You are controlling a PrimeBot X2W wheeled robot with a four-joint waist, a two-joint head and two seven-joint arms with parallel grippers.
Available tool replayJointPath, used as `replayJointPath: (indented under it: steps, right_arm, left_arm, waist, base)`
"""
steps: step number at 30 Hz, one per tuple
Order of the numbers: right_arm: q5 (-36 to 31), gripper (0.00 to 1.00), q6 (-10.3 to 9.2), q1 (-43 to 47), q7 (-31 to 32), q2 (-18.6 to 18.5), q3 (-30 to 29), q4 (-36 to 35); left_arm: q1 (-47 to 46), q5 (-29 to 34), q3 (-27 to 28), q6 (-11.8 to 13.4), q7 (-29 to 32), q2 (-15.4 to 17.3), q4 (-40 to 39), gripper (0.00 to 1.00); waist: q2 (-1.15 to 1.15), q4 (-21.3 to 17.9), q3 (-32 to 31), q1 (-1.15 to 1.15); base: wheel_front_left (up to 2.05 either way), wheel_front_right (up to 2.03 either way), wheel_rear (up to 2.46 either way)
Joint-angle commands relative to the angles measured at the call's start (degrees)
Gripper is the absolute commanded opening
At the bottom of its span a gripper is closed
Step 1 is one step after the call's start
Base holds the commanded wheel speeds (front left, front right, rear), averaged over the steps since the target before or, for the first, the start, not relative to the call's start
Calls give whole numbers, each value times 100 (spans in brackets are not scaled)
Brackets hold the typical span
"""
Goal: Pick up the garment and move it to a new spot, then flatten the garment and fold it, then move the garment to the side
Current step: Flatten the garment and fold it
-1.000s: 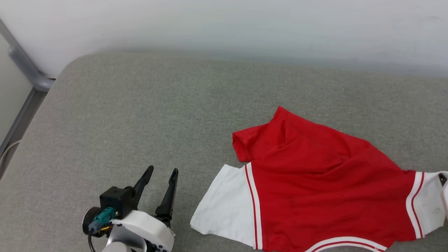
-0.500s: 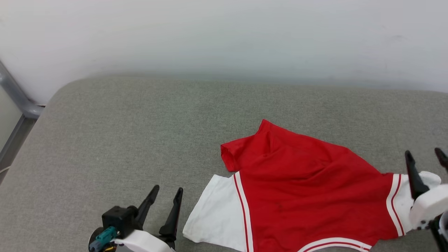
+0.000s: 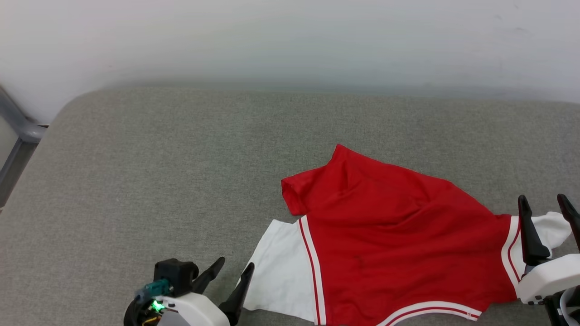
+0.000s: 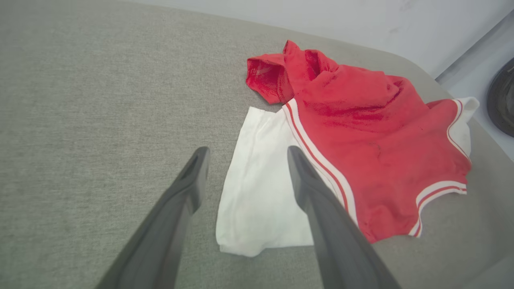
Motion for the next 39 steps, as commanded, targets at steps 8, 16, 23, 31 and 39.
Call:
replayJointPath:
  steps: [8, 16, 23, 31, 39]
  right_arm:
    - [-58, 100, -6, -82, 46, 90, -31, -132]
    - [-54, 100, -6, -185, -6, 76, -11, -128]
    - [9, 100, -6, -243, -49, 30, 34, -76]
    - [53, 100, -6, -206, 41, -37, 67, 11]
    - [132, 100, -6, -46, 367, -170, 256, 200]
  left_arm:
    - [-85, -77, -257, 607, 1978, 439, -718, 100]
    - [-137, 69, -376, 1048, 2762, 601, -676, 100]
    - [-175, 22, -416, 1056, 2801, 524, -279, 100]
    - [-296, -64, -177, 1121, 2403, 427, -66, 0]
    - [-521, -65, 426, 1301, 1643, 547, -319, 0]
  waist:
    - [0, -144, 335, 0]
    - [0, -335, 636, 0]
    - [0, -433, 759, 0]
    - [0, -413, 685, 0]
    - [0, -347, 537, 0]
  base:
    - [0, 0, 0]
    - [0, 0, 0]
    - [0, 0, 0]
    - [0, 0, 0]
    - [0, 0, 0]
